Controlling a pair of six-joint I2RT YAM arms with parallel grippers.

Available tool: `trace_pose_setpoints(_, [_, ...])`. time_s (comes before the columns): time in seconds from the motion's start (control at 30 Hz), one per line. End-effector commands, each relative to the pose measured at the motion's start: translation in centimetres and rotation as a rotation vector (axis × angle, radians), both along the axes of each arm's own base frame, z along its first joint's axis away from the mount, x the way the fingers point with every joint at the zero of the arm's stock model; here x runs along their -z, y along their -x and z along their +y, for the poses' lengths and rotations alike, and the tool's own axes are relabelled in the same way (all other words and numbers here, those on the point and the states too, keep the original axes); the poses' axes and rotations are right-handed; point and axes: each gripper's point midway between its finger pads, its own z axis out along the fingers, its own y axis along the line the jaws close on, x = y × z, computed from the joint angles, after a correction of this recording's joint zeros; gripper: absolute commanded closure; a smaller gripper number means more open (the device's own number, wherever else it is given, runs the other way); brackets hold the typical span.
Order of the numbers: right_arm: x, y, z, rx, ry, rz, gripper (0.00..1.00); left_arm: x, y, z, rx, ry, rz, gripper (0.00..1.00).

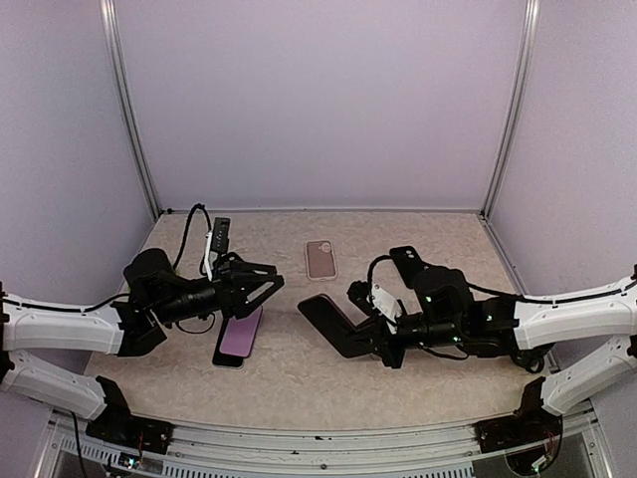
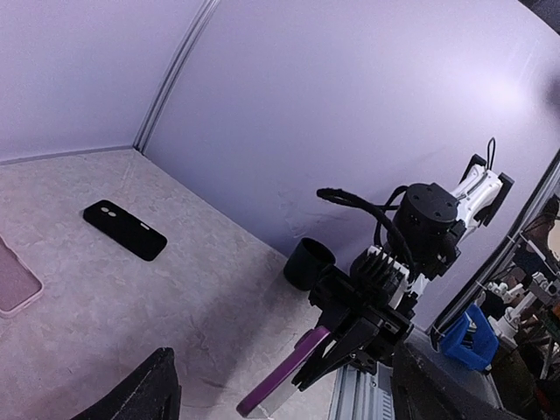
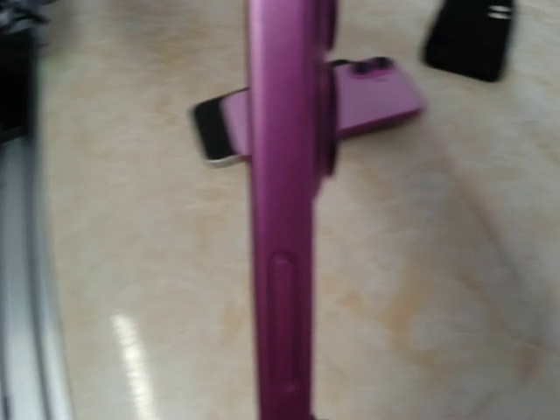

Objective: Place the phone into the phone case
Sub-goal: Pass from the right arm to the left

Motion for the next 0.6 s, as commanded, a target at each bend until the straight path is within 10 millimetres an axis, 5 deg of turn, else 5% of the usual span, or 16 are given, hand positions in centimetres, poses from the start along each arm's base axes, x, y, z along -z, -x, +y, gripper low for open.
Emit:
trace_pose_setpoints(0.0, [-2.1, 2.2, 0.8, -0.137, -0.093, 0.038, 1.00, -0.4, 2.0, -0.5, 0.091, -0.030, -0.102, 0.19])
trace_pose_setpoints(0.2, [-2.2, 4.5, 1.3, -0.267, -0.110, 0.092, 1.00, 0.4, 3.7, -1.5, 0.183, -0.066, -0.132, 0.19])
trace_pose_setpoints(0.57, [-1.6, 5.5, 1.9, -0.339, -0.101, 0.129, 1.00, 2.1, 5.7, -3.2, 0.320, -0.153, -0.139, 0.26])
